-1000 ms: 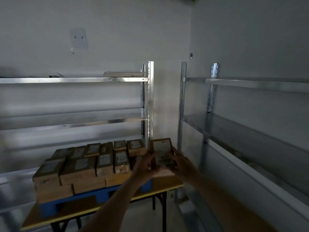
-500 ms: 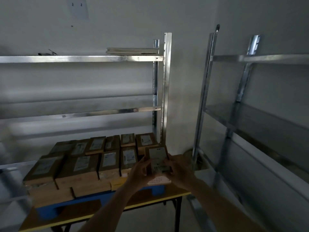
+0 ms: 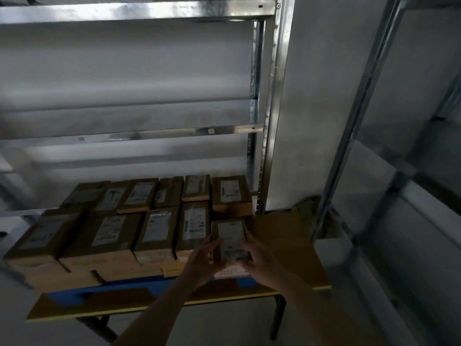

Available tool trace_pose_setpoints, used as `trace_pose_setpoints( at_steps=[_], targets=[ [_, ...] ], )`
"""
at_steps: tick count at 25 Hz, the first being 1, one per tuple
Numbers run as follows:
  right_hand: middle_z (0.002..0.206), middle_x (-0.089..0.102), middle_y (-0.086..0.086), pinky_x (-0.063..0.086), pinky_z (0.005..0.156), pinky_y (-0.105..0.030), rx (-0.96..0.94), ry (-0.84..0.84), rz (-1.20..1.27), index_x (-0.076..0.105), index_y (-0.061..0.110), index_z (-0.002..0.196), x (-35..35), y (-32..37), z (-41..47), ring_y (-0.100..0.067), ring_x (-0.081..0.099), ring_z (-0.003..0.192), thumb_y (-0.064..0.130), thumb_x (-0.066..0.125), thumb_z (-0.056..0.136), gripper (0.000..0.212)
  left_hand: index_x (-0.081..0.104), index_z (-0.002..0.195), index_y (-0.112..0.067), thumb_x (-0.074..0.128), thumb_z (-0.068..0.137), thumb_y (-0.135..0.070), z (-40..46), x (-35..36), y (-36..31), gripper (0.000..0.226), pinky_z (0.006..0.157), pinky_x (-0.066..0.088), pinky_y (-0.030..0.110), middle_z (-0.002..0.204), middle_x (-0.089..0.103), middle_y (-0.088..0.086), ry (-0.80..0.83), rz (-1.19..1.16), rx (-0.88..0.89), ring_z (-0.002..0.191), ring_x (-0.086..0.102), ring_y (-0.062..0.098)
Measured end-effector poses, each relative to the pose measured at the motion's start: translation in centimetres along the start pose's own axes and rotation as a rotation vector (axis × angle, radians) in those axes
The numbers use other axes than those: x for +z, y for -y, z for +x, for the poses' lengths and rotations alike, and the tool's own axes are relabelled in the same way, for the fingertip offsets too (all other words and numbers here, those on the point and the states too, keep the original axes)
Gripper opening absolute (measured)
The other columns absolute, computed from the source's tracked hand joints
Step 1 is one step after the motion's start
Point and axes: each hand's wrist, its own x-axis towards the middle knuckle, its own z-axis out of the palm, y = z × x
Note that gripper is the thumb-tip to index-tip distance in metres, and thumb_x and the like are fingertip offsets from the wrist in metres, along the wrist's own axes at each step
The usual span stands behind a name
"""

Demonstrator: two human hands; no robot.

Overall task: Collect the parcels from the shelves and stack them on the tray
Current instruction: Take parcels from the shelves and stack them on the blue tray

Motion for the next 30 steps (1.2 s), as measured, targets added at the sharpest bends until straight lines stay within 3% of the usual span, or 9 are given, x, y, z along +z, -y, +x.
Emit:
trace_pose_setpoints(
  at_steps=[6,8,10,13,16,22,25,28,30],
  targets=[
    [0.161,0.017,0.013,0.052,0.102,-0.031,-0.006,0.035,-0.035,0.042,0.023,0.148,1.7,-3.3,3.7,-0.014,0.043,0.137,0.028,0.059,0.098,0.053,0.035,0.149,-0.029,0.073,0.087,-0.029,2.7,0.3,0.5,0.072,0.087,0.057,0.030,0.132,0.036,-0.014,0.057,0.019,-0.099,0.118,0.054,0.014],
    [0.163,0.016,0.011,0.054,0.098,-0.030,-0.006,0.026,-0.035,0.042,0.026,0.148,2.1,-3.6,4.8,-0.014,0.046,0.135,0.029,0.060,0.098,0.054,0.032,0.151,-0.029,0.069,0.091,-0.030,3.2,0.0,0.6,0.071,0.079,0.057,0.024,0.144,0.037,-0.008,0.066,0.046,-0.116,0.119,0.054,0.014],
    [0.163,0.011,0.016,0.055,0.095,-0.027,-0.028,0.000,-0.018,0.040,0.030,0.148,2.6,-3.7,5.6,-0.011,0.049,0.131,0.027,0.060,0.097,0.054,0.029,0.152,-0.028,0.065,0.093,-0.031,3.6,-0.3,0.7,0.069,0.076,0.057,0.022,0.158,0.024,-0.007,0.052,0.090,-0.086,0.127,0.050,0.017],
    [0.164,-0.001,0.017,0.057,0.092,-0.028,-0.019,-0.038,-0.016,0.035,0.033,0.150,3.1,-3.8,6.6,-0.009,0.052,0.126,0.024,0.062,0.096,0.061,0.029,0.152,-0.031,0.064,0.093,-0.034,4.2,-0.6,1.0,0.069,0.088,0.058,0.035,0.162,0.013,-0.010,0.026,0.103,-0.113,0.136,0.042,0.022],
    [0.163,0.003,0.014,0.057,0.092,-0.030,-0.010,-0.038,-0.014,0.035,0.035,0.149,3.4,-4.1,7.3,-0.012,0.056,0.123,0.024,0.063,0.095,0.062,0.027,0.153,-0.030,0.062,0.094,-0.034,4.4,-0.5,1.1,0.068,0.086,0.059,0.039,0.163,0.011,-0.008,0.009,0.092,-0.130,0.135,0.043,0.025],
    [0.162,0.010,0.013,0.058,0.090,-0.031,-0.002,-0.047,-0.021,0.040,0.033,0.145,3.3,-4.1,8.2,-0.012,0.056,0.122,0.027,0.066,0.093,0.059,0.028,0.154,-0.028,0.061,0.096,-0.031,4.9,-0.6,0.9,0.066,0.061,0.061,0.030,0.162,0.018,-0.004,-0.005,0.051,-0.173,0.094,0.068,0.020],
    [0.162,0.009,0.013,0.058,0.090,-0.033,0.003,-0.025,-0.013,0.034,0.033,0.149,3.1,-4.1,8.0,-0.015,0.056,0.124,0.029,0.065,0.094,0.063,0.029,0.153,-0.027,0.061,0.095,-0.032,4.4,-0.7,0.8,0.066,0.073,0.061,0.033,0.158,0.027,-0.002,-0.016,0.084,-0.127,0.105,0.065,0.021],
    [0.161,0.012,0.010,0.059,0.082,-0.024,-0.021,-0.034,-0.018,0.026,0.034,0.152,1.9,-3.0,6.7,-0.015,0.055,0.125,0.026,0.064,0.094,0.070,0.036,0.148,-0.028,0.060,0.096,-0.034,3.8,-1.4,0.3,0.058,0.070,0.060,0.029,0.149,0.041,-0.001,-0.049,0.146,-0.058,0.105,0.064,0.021],
    [0.161,0.015,0.008,0.058,0.082,-0.023,-0.018,-0.036,-0.027,0.024,0.034,0.153,0.5,-2.0,5.3,-0.016,0.052,0.127,0.022,0.064,0.094,0.072,0.042,0.145,-0.025,0.059,0.095,-0.036,3.5,-2.2,-0.9,0.054,0.093,0.054,0.036,0.147,0.047,0.000,-0.108,0.197,-0.053,0.119,0.058,0.020]
  ],
)
